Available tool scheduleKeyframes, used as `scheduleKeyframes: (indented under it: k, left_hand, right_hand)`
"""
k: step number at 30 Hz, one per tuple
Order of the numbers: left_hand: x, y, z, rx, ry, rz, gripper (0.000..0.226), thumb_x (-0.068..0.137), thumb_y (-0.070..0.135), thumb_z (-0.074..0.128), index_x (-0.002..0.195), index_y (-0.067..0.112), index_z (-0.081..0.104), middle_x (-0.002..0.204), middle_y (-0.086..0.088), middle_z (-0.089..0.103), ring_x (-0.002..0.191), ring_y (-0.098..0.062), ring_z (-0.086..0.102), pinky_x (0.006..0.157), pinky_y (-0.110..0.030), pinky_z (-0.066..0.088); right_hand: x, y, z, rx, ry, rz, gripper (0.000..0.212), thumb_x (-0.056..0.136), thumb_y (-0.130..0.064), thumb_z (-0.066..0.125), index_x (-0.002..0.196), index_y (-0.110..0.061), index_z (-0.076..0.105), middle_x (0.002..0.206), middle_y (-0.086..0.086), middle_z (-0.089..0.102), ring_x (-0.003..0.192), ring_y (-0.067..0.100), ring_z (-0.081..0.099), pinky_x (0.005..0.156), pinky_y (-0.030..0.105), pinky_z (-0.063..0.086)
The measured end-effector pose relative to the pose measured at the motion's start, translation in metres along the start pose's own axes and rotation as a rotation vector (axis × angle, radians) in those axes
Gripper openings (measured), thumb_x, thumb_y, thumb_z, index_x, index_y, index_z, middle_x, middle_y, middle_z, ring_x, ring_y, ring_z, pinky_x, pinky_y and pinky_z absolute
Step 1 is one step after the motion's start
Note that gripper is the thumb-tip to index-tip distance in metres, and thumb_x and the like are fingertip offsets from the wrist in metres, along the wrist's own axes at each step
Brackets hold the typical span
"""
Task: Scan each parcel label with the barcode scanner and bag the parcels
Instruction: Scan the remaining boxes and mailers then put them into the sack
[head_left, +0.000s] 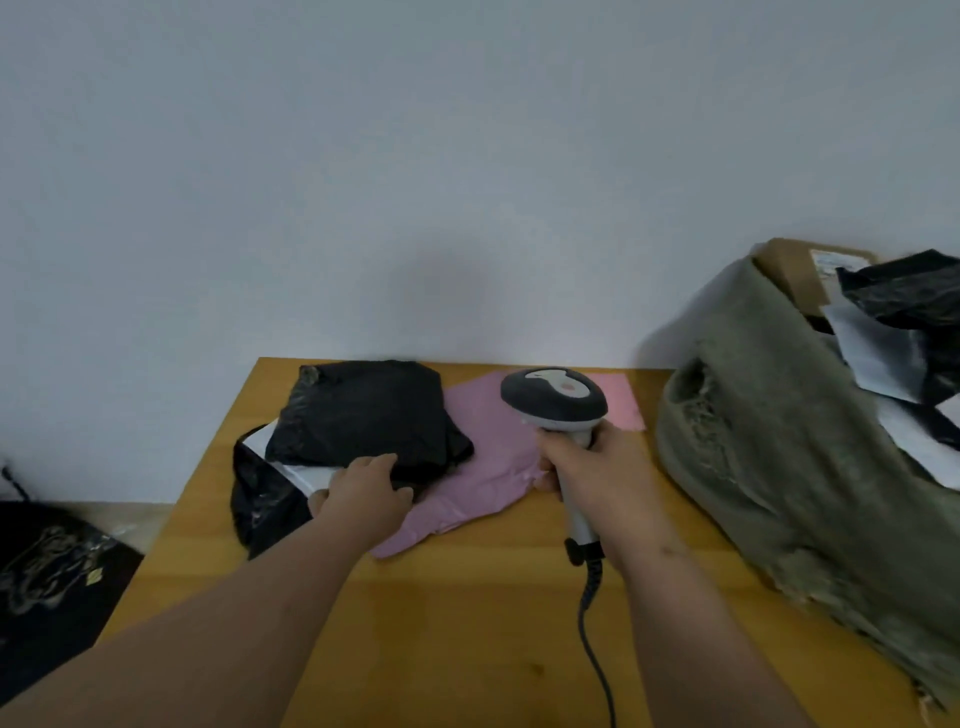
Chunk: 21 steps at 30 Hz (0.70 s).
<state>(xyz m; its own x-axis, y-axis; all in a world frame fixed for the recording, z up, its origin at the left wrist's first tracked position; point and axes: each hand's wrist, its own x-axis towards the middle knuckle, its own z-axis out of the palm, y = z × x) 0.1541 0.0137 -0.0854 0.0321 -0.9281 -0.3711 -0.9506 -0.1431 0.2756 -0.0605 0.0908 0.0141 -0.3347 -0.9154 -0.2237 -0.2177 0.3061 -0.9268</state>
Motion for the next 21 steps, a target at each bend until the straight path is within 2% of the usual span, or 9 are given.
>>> scheduleKeyframes:
  k: [2, 4, 9, 13, 17, 21]
  left_hand:
    - [0.009, -0.012, -0.002, 0.009, 0.012, -0.021, 0.06, 0.094, 0.043, 0.048, 0.15, 0.026, 0.033, 0.151, -0.003, 0.038, 0.133, -0.027, 0.04, 0.108, -0.049, 0.034]
    - [0.017, -0.02, -0.004, 0.009, 0.034, -0.06, 0.056, 0.095, 0.041, 0.047, 0.148, 0.026, 0.036, 0.149, -0.001, 0.039, 0.132, -0.025, 0.041, 0.108, -0.048, 0.033]
    - [0.041, -0.027, -0.008, 0.069, 0.092, -0.086, 0.051, 0.097, 0.042, 0.047, 0.146, 0.027, 0.04, 0.148, 0.0, 0.04, 0.134, -0.024, 0.039, 0.109, -0.047, 0.029]
    - [0.068, -0.03, -0.007, 0.129, 0.088, -0.071, 0.056, 0.097, 0.042, 0.049, 0.149, 0.029, 0.033, 0.154, 0.002, 0.031, 0.14, -0.025, 0.03, 0.112, -0.048, 0.025]
    - [0.097, -0.034, 0.001, 0.187, 0.081, -0.033, 0.064, 0.095, 0.041, 0.055, 0.151, 0.032, 0.027, 0.159, 0.001, 0.02, 0.146, -0.025, 0.016, 0.115, -0.048, 0.02]
    - [0.119, -0.04, 0.015, 0.28, 0.062, 0.013, 0.074, 0.093, 0.037, 0.057, 0.154, 0.033, 0.015, 0.163, -0.001, 0.001, 0.149, -0.027, 0.001, 0.118, -0.048, 0.015]
  right_hand:
    - [0.007, -0.001, 0.012, -0.023, -0.021, 0.008, 0.011, 0.089, -0.021, 0.064, 0.093, -0.011, 0.065, 0.075, 0.002, 0.07, 0.051, -0.002, 0.064, 0.061, 0.026, 0.052]
    - [0.016, -0.003, 0.021, -0.029, -0.033, 0.014, 0.009, 0.09, -0.021, 0.064, 0.094, -0.014, 0.064, 0.078, 0.004, 0.071, 0.053, -0.001, 0.065, 0.06, 0.025, 0.051]
    - [0.047, -0.003, 0.041, -0.05, -0.069, 0.045, 0.013, 0.09, -0.021, 0.066, 0.086, -0.008, 0.065, 0.079, 0.014, 0.071, 0.057, 0.008, 0.067, 0.073, 0.041, 0.057]
    - [0.083, 0.0, 0.059, -0.049, -0.142, 0.062, 0.014, 0.09, -0.016, 0.066, 0.078, -0.013, 0.062, 0.076, 0.013, 0.069, 0.058, 0.011, 0.065, 0.07, 0.038, 0.056]
    - [0.119, 0.013, 0.075, -0.097, -0.22, 0.11, 0.019, 0.089, -0.017, 0.066, 0.072, -0.009, 0.061, 0.064, 0.006, 0.065, 0.055, 0.007, 0.066, 0.07, 0.038, 0.055]
    - [0.147, 0.033, 0.094, -0.119, -0.276, 0.189, 0.017, 0.088, -0.023, 0.067, 0.086, -0.006, 0.067, 0.068, 0.006, 0.069, 0.061, 0.012, 0.068, 0.072, 0.04, 0.057]
